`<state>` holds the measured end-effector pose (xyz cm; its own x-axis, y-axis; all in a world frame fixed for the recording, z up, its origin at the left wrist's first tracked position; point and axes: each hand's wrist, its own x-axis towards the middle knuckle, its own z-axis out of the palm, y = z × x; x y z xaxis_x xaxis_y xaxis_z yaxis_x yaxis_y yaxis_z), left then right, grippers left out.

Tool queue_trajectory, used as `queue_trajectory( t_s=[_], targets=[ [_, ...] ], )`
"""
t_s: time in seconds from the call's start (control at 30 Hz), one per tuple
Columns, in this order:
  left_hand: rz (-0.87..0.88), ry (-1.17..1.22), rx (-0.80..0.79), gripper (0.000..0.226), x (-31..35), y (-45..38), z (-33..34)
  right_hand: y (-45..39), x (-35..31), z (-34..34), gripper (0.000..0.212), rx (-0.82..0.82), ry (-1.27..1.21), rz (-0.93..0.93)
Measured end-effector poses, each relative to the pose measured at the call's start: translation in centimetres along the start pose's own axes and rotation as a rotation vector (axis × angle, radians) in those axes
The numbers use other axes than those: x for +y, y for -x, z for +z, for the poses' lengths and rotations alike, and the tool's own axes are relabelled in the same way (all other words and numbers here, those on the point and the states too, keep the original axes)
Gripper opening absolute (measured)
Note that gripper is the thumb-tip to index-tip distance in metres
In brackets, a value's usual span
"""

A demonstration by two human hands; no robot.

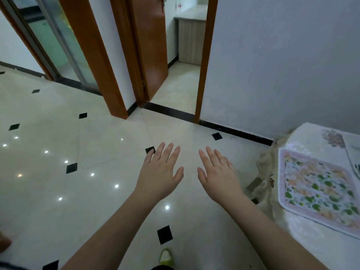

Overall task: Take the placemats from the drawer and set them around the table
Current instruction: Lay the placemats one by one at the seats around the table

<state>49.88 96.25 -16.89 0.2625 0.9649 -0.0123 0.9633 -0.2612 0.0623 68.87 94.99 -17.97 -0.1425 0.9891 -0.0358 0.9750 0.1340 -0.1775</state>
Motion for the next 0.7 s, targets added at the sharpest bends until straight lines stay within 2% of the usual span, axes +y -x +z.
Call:
queue_trajectory(
  t_s=[0.2,0.33,0.7],
  targets=[
    [0.184,-0.011,0.005,0.065,-0.1,-8.5,-0.8,-3.7,2.6,-1.3,0.057,0.046,-0.028,0.216],
    [0.281,0.013,0.036,0.065,2.3,-13.8,-0.8,-4.6,6.0,-1.0,0.068,0.102,-0.005,0.359],
    [0.632,0.052,0.015,0.066,17.3,-26.2,2.2,-6.1,20.4,-2.5,0.061,0.209,0.025,0.680]
  ],
)
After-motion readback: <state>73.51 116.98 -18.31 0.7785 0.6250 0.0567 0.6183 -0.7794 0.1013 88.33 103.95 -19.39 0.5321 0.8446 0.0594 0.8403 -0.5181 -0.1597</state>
